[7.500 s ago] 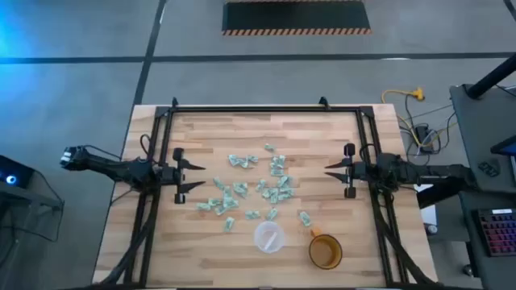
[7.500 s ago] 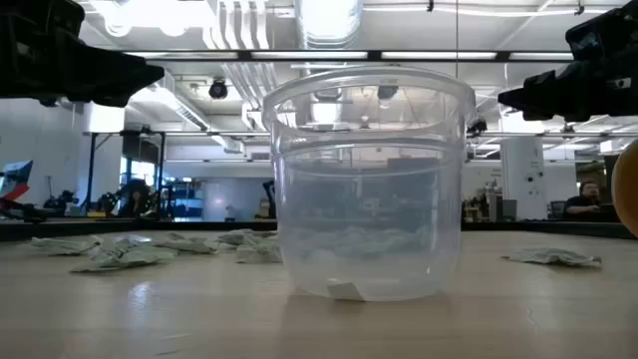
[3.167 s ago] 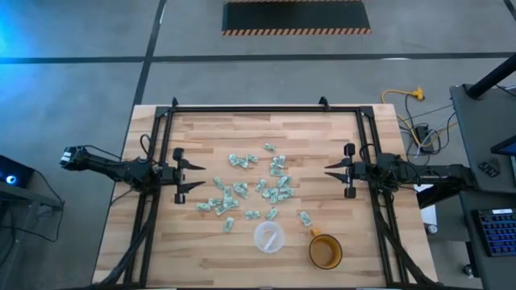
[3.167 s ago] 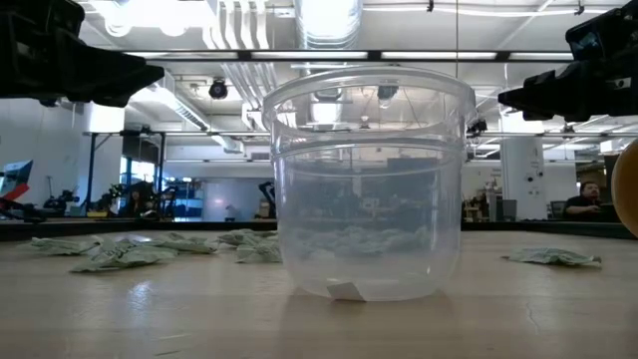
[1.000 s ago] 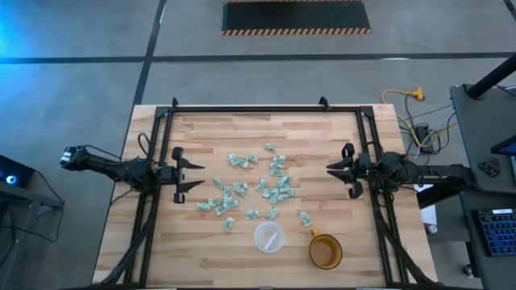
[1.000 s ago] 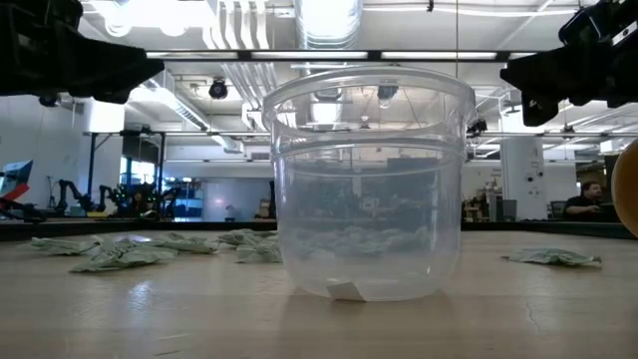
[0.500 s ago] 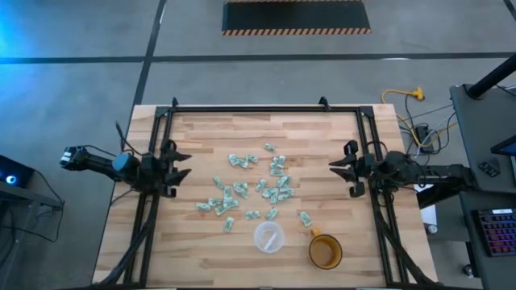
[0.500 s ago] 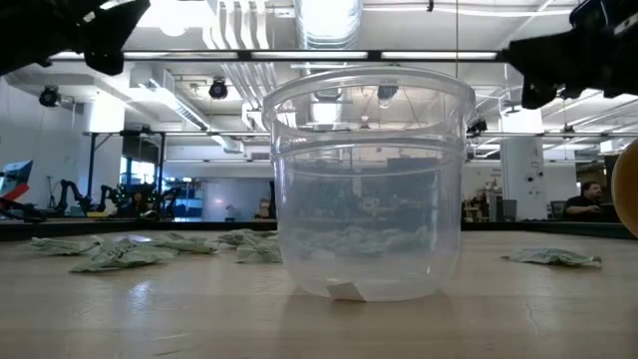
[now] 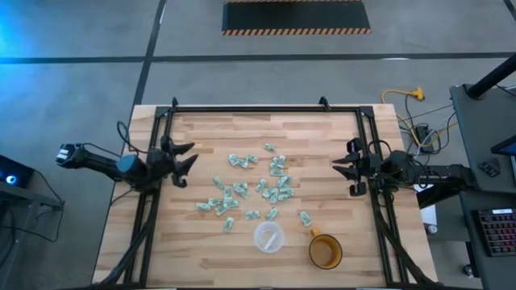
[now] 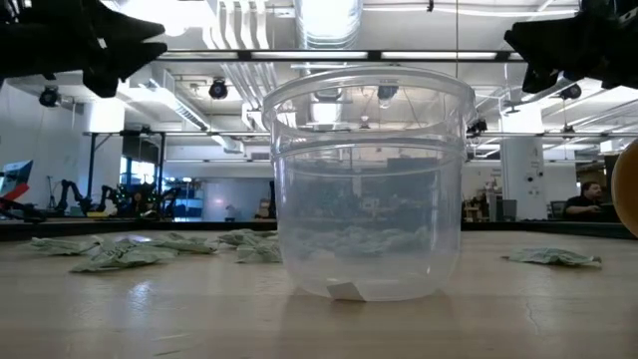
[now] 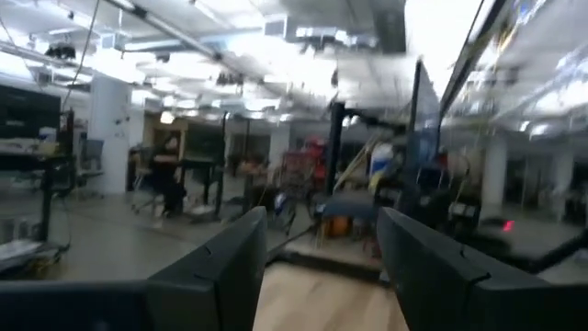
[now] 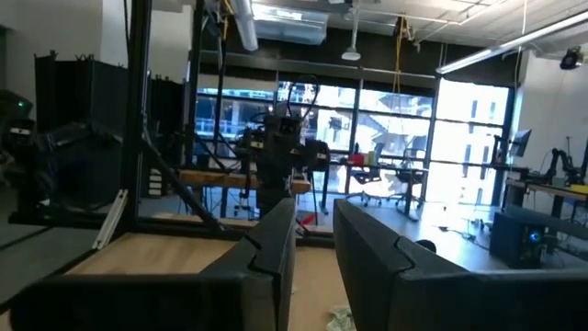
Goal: Pick and place Stevia / Truvia into bins
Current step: Put the stevia packet into the transparent bin
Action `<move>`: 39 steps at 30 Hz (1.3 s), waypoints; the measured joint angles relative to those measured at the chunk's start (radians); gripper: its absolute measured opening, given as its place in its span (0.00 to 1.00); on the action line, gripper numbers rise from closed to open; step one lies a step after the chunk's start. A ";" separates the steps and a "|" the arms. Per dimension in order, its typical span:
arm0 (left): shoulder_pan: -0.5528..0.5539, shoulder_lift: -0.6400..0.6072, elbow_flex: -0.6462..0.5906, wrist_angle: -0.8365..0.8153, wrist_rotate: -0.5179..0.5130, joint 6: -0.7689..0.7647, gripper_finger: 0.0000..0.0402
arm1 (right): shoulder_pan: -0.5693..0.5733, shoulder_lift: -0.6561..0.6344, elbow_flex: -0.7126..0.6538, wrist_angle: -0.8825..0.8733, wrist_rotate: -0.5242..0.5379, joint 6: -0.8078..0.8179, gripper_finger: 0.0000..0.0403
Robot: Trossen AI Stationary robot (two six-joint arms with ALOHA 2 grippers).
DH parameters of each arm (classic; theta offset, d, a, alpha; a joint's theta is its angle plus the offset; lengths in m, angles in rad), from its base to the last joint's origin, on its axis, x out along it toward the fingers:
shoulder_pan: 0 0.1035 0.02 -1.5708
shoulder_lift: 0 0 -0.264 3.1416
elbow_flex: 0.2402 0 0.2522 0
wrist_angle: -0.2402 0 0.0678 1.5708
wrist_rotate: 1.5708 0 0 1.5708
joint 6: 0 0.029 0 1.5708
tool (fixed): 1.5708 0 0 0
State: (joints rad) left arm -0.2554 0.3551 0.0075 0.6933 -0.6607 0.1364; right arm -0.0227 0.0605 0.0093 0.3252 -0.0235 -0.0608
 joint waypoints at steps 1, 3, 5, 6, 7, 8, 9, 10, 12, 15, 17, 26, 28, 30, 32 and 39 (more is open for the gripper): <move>-0.001 0.025 0.002 -0.001 -0.039 0.000 0.48 | 0.000 0.000 0.000 0.000 0.000 0.000 0.17; 0.000 0.069 0.007 0.004 -0.110 0.000 0.48 | 0.000 0.000 0.000 -0.001 0.000 0.002 0.17; 0.000 0.100 0.016 0.028 -0.127 0.001 0.48 | 0.000 0.000 0.000 -0.001 0.000 0.005 0.17; 0.000 0.115 0.020 0.044 -0.127 0.005 0.48 | 0.000 0.000 0.000 -0.004 0.000 0.005 0.17; 0.000 0.129 0.027 0.060 -0.123 0.013 0.48 | 0.000 0.000 0.000 -0.006 0.000 0.006 0.17; 0.000 0.142 0.035 0.083 -0.096 0.021 0.48 | 0.000 0.000 0.000 -0.007 0.000 0.006 0.17; 0.000 0.154 0.045 0.110 -0.049 0.031 0.48 | 0.000 0.000 0.000 -0.007 0.000 0.006 0.17; 0.000 0.165 0.061 0.141 0.014 0.053 0.48 | 0.000 0.000 0.000 -0.007 0.000 0.006 0.17; 0.000 0.187 0.111 0.171 0.116 0.112 0.48 | 0.000 0.000 0.000 -0.007 0.000 0.005 0.17; 0.001 0.215 0.208 0.044 0.157 0.176 0.48 | 0.000 0.000 0.000 -0.007 0.000 0.008 0.17; 0.007 0.257 0.282 -0.136 0.123 0.184 0.48 | 0.000 0.000 0.000 -0.007 0.000 0.012 0.17; 0.018 0.527 0.453 -0.518 0.043 0.149 0.48 | 0.000 0.000 0.000 -0.063 -0.001 0.059 0.17; 0.019 0.566 0.477 -0.597 0.013 0.101 0.48 | -0.001 0.004 0.000 -0.075 0.000 0.061 0.17; 0.020 0.606 0.509 -0.691 0.008 0.039 0.48 | 0.000 0.006 0.000 -0.091 -0.004 0.059 0.17; 0.020 0.632 0.544 -0.810 0.008 -0.048 0.48 | 0.000 0.017 0.001 -0.094 -0.003 0.058 0.17; 0.021 0.742 0.644 -1.174 0.114 -0.314 0.48 | 0.000 0.053 0.000 -0.107 -0.003 0.028 0.17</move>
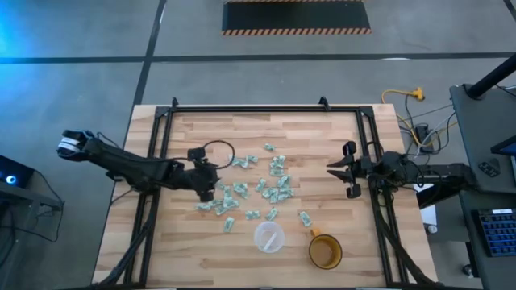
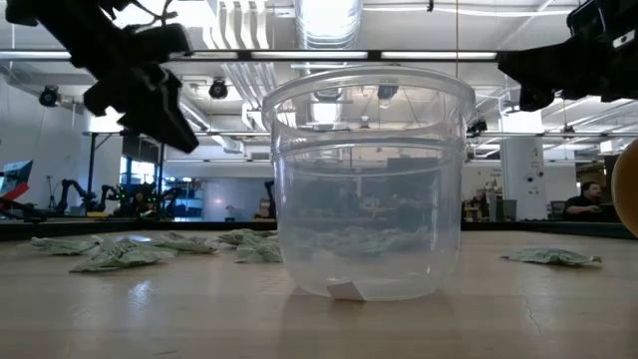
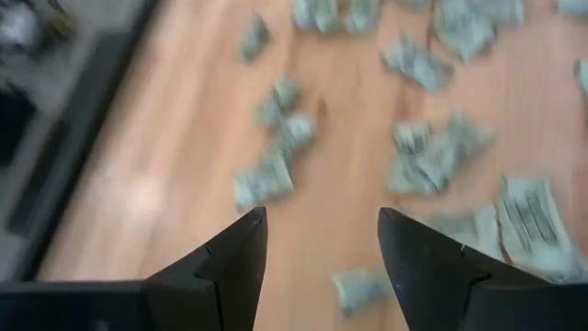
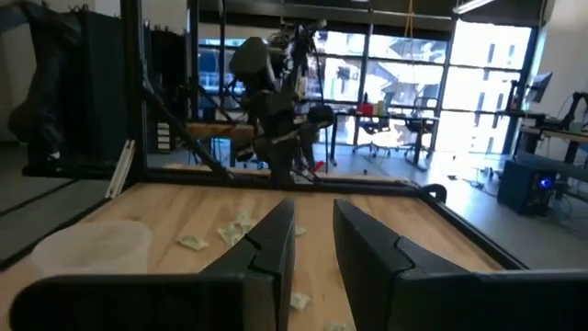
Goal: Pick and place Stevia / Truvia into bins
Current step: Put the stevia packet into the transparent bin
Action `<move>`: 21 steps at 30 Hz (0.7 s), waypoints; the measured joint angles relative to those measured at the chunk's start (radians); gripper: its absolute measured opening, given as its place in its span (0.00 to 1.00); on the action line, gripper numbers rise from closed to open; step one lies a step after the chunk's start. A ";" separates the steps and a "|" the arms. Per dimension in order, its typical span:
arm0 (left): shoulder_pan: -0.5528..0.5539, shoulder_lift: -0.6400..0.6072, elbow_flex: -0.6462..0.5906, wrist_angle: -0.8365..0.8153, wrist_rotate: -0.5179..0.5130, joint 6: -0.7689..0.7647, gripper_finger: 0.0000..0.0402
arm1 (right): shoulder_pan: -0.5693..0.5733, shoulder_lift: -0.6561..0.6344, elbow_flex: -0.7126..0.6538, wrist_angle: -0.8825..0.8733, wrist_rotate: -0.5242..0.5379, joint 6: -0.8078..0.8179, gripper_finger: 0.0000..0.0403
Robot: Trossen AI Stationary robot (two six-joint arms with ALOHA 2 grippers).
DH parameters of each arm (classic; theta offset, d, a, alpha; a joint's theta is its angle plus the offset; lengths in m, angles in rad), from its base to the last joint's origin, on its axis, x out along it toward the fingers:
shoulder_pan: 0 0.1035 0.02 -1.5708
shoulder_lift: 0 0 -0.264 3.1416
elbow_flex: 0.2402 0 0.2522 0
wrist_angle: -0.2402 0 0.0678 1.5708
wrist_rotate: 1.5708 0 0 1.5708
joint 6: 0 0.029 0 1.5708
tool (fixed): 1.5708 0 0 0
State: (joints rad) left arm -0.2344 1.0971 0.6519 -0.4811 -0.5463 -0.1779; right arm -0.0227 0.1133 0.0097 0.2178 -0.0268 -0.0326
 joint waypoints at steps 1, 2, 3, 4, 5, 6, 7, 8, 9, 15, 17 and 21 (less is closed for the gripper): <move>0.000 0.017 0.002 -0.004 0.015 0.000 0.48 | 0.000 0.004 0.000 -0.001 0.000 -0.002 0.17; 0.001 0.036 0.002 -0.004 0.023 0.001 0.48 | 0.000 0.009 0.000 -0.002 0.000 -0.002 0.17; 0.001 0.059 0.001 0.000 0.036 0.004 0.48 | 0.000 0.014 0.000 -0.001 0.000 -0.003 0.17; 0.004 0.083 -0.001 0.000 0.047 0.012 0.48 | 0.000 0.019 0.000 0.000 0.001 -0.004 0.17; 0.007 0.107 -0.003 -0.001 0.055 0.022 0.48 | 0.000 0.023 0.000 0.001 0.001 -0.005 0.17; 0.009 0.129 -0.003 -0.002 0.060 0.026 0.48 | 0.000 0.026 0.000 0.001 0.001 -0.005 0.17; 0.012 0.151 -0.003 0.000 0.061 0.027 0.48 | 0.000 0.029 0.000 0.002 0.001 -0.005 0.17; 0.016 0.172 -0.003 0.001 0.063 0.027 0.48 | 0.000 0.031 0.000 0.003 0.002 -0.005 0.17; 0.020 0.191 -0.003 0.001 0.067 0.028 0.48 | 0.000 0.033 0.000 0.004 0.002 -0.005 0.17; 0.053 0.286 -0.003 0.037 0.148 0.028 0.48 | 0.000 0.034 0.000 0.004 0.002 -0.005 0.17; 0.064 0.315 -0.002 0.061 0.186 0.034 0.48 | 0.000 0.034 0.000 0.004 0.003 -0.005 0.17; 0.080 0.364 0.008 0.066 0.199 0.036 0.48 | 0.000 0.034 0.000 0.004 0.003 -0.005 0.17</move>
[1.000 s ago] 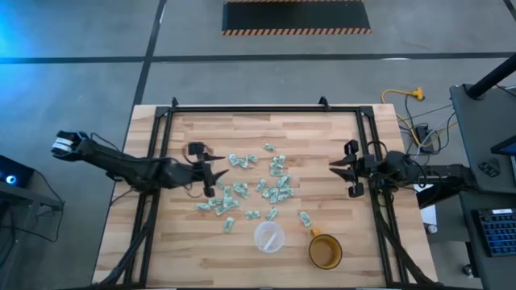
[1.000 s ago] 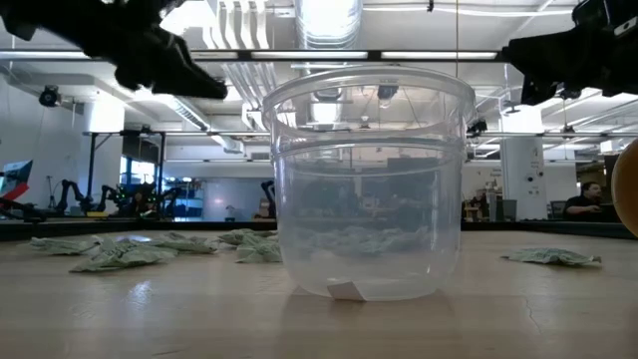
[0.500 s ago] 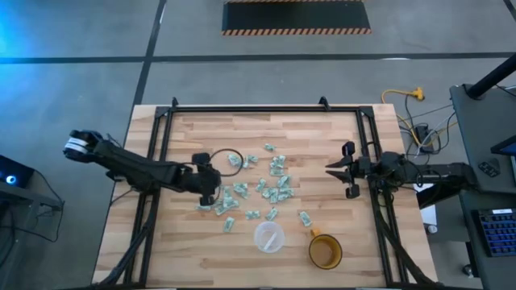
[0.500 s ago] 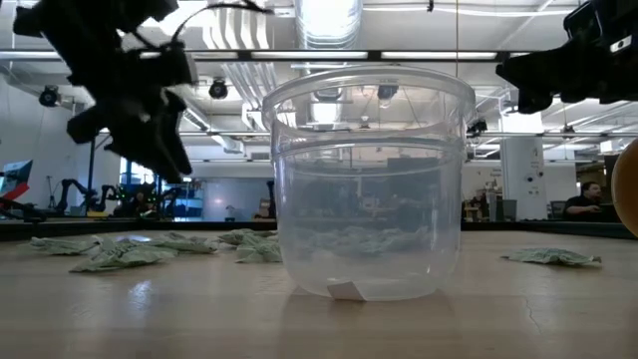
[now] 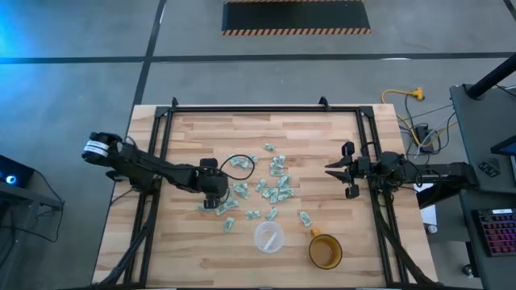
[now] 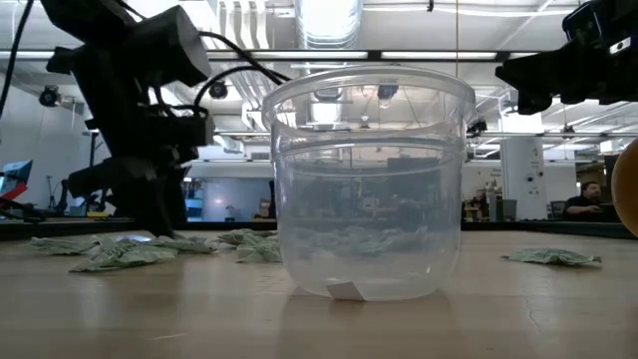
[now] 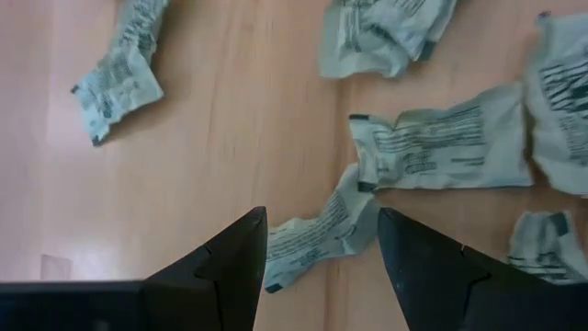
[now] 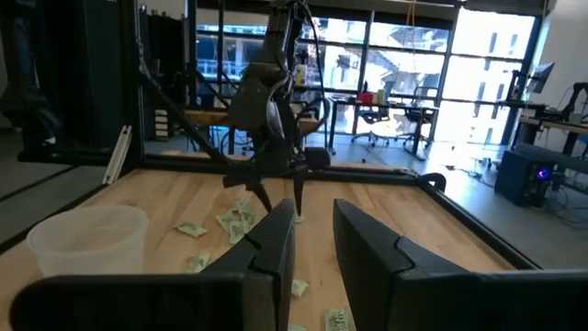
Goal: Pick and place Stevia / Truvia into bins
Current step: Put the stevia packet into the transparent bin
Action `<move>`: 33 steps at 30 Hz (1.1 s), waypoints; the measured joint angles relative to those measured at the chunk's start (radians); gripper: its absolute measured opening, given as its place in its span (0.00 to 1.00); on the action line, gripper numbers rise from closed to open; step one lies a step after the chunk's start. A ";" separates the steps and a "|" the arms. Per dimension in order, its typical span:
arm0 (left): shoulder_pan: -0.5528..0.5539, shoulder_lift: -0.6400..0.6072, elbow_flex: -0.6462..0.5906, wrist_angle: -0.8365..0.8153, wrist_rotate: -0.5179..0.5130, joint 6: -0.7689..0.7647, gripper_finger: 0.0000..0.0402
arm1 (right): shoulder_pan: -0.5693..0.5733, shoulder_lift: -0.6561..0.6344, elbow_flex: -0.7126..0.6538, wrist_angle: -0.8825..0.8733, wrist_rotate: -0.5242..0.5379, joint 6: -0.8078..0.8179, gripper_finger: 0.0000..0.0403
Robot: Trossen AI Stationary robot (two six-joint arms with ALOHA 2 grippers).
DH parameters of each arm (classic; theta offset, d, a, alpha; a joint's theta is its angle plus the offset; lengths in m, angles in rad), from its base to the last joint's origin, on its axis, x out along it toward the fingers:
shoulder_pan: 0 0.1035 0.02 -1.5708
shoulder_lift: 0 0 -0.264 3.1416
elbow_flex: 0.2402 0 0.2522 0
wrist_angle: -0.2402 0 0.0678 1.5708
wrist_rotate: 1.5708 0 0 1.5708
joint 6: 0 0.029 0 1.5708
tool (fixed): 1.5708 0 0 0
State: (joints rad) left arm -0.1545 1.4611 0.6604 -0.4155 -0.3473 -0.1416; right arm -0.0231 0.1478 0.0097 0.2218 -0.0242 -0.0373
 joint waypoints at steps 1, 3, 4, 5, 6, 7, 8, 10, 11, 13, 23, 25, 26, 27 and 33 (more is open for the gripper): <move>0.005 0.008 0.001 0.000 0.003 -0.001 0.48 | 0.000 0.000 0.000 0.000 0.000 0.000 0.17; 0.013 0.013 0.002 0.001 0.017 -0.002 0.48 | 0.000 0.000 0.000 0.000 0.000 0.001 0.17; 0.018 0.016 0.003 0.001 0.026 -0.003 0.47 | 0.000 0.000 0.000 0.000 0.000 0.000 0.17; 0.022 0.017 0.003 0.001 0.034 -0.007 0.46 | 0.000 0.000 0.000 0.000 0.000 0.000 0.17; 0.026 0.016 0.003 0.001 0.045 -0.008 0.44 | 0.000 0.000 0.000 0.000 0.000 0.000 0.17; 0.030 0.013 0.003 0.000 0.056 -0.008 0.42 | 0.000 0.000 0.000 0.000 0.000 0.000 0.17; 0.032 0.012 0.003 0.000 0.065 -0.009 0.40 | 0.000 0.000 0.000 0.000 0.000 0.000 0.17; 0.038 0.005 0.002 -0.001 0.081 -0.009 0.33 | 0.000 0.000 0.000 0.000 0.000 0.000 0.17; 0.040 0.000 0.001 -0.004 0.087 -0.009 0.29 | 0.000 0.000 0.000 0.000 0.000 0.000 0.17; 0.044 -0.005 -0.001 -0.013 0.090 -0.008 0.21 | 0.000 0.000 0.000 0.000 0.000 0.000 0.17; 0.044 -0.036 0.010 -0.014 0.092 -0.008 0.02 | 0.000 0.000 0.000 0.000 0.000 0.000 0.17; 0.044 -0.041 0.024 -0.011 0.092 -0.008 0.02 | 0.000 0.000 0.000 0.000 0.000 0.000 0.17; 0.044 -0.045 0.030 -0.012 0.092 -0.008 0.01 | 0.000 0.000 0.000 0.000 0.000 0.000 0.17; 0.044 -0.049 0.038 -0.014 0.092 -0.008 0.01 | 0.000 0.000 0.000 0.000 0.001 0.000 0.17; 0.043 -0.055 0.123 -0.002 0.091 -0.008 0.01 | 0.000 0.005 0.000 -0.001 0.001 -0.008 0.17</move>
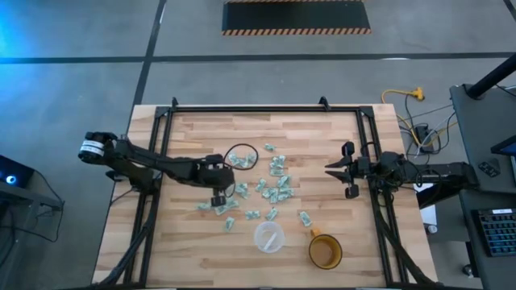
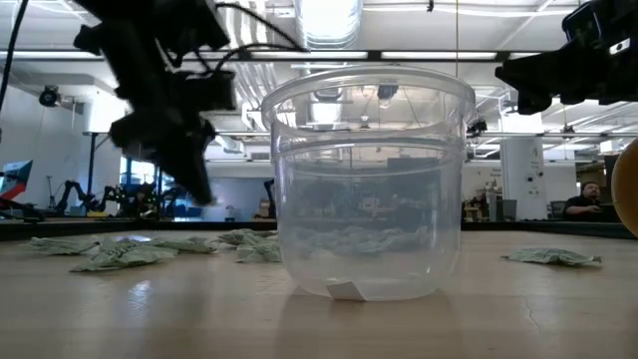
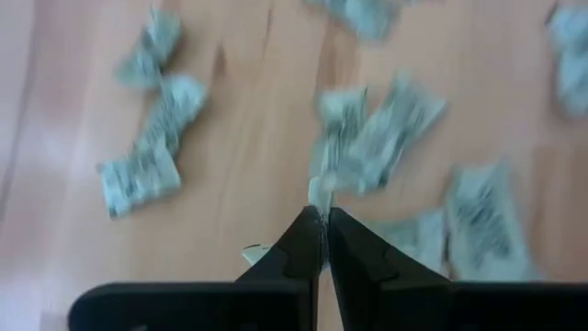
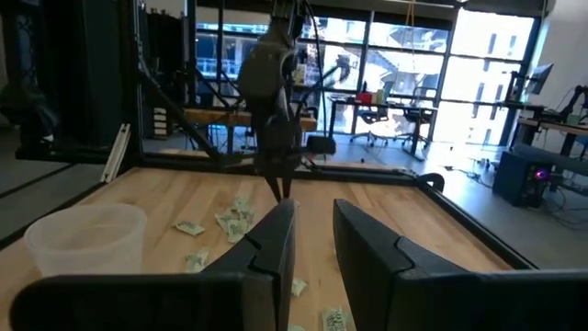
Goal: Pick and place Stevia / Truvia into bins
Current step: Put the stevia packet into the transparent bin
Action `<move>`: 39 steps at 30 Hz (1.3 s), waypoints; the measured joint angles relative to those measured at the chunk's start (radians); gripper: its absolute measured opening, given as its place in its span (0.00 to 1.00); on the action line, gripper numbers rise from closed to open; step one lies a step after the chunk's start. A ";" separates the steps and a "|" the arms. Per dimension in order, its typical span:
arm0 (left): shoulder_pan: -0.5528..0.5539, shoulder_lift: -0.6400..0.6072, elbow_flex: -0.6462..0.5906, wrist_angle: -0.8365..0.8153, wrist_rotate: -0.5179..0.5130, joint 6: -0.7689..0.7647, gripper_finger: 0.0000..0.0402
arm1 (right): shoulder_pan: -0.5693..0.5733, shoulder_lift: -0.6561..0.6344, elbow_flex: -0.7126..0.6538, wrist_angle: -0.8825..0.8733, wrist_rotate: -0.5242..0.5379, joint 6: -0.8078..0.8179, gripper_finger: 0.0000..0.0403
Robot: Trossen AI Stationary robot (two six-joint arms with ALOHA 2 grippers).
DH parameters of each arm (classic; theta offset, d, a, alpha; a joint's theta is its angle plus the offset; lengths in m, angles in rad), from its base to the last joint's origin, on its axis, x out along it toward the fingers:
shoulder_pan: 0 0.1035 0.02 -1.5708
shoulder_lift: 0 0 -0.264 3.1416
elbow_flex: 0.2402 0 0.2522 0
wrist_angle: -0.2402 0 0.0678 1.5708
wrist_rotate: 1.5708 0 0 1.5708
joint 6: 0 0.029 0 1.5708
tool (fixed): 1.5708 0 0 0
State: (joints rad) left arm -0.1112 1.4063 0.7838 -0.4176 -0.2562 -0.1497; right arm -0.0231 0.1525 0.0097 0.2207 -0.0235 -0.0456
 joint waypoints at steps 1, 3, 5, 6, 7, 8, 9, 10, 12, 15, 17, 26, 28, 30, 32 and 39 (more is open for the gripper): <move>-0.001 0.000 0.015 0.008 0.000 0.000 0.01 | 0.000 0.002 0.000 0.000 0.000 0.000 0.17; -0.002 0.000 0.041 0.040 0.016 0.005 0.01 | 0.000 0.005 0.000 0.002 0.000 -0.001 0.17; -0.007 0.000 0.059 0.099 0.059 0.023 0.01 | 0.000 0.009 0.000 0.000 0.000 -0.003 0.17; -0.010 0.000 0.065 0.141 0.089 0.036 0.01 | 0.000 0.012 0.000 0.000 0.000 -0.007 0.17; -0.015 0.000 0.069 0.187 0.123 0.054 0.01 | 0.000 0.014 0.000 0.001 0.000 -0.009 0.17; -0.021 0.000 0.071 0.235 0.158 0.065 0.01 | 0.000 0.015 0.000 0.000 0.000 -0.011 0.17; -0.027 0.000 0.072 0.289 0.197 0.081 0.01 | 0.000 0.015 0.000 -0.001 0.000 -0.011 0.17; -0.033 0.000 0.072 0.339 0.240 0.094 0.01 | 0.000 0.015 0.000 -0.001 0.000 -0.011 0.17; -0.049 0.003 0.072 0.434 0.311 0.117 0.01 | 0.000 0.015 0.000 -0.002 0.000 -0.011 0.17; -0.077 0.023 0.072 0.561 0.385 0.148 0.01 | 0.000 0.017 0.000 -0.003 0.000 -0.015 0.17; -0.098 0.046 0.072 0.633 0.408 0.165 0.01 | 0.000 0.020 0.000 -0.003 0.000 -0.015 0.17; -0.156 0.209 0.086 0.837 0.483 0.184 0.01 | 0.000 0.026 0.000 -0.002 0.000 -0.017 0.17; -0.161 0.250 0.102 0.844 0.512 0.182 0.01 | 0.000 0.027 0.000 -0.001 0.000 -0.017 0.17; -0.165 0.286 0.121 0.852 0.525 0.182 0.01 | 0.000 0.027 0.000 -0.001 0.000 -0.016 0.17; -0.166 0.315 0.143 0.855 0.544 0.182 0.01 | 0.000 0.027 0.000 -0.001 0.000 -0.014 0.17; -0.166 0.360 0.182 0.847 0.579 0.181 0.04 | 0.000 0.028 0.000 0.000 0.000 -0.014 0.17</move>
State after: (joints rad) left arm -0.2771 1.7660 0.9659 0.4291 0.3229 0.0315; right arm -0.0227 0.1806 0.0093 0.2203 -0.0235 -0.0597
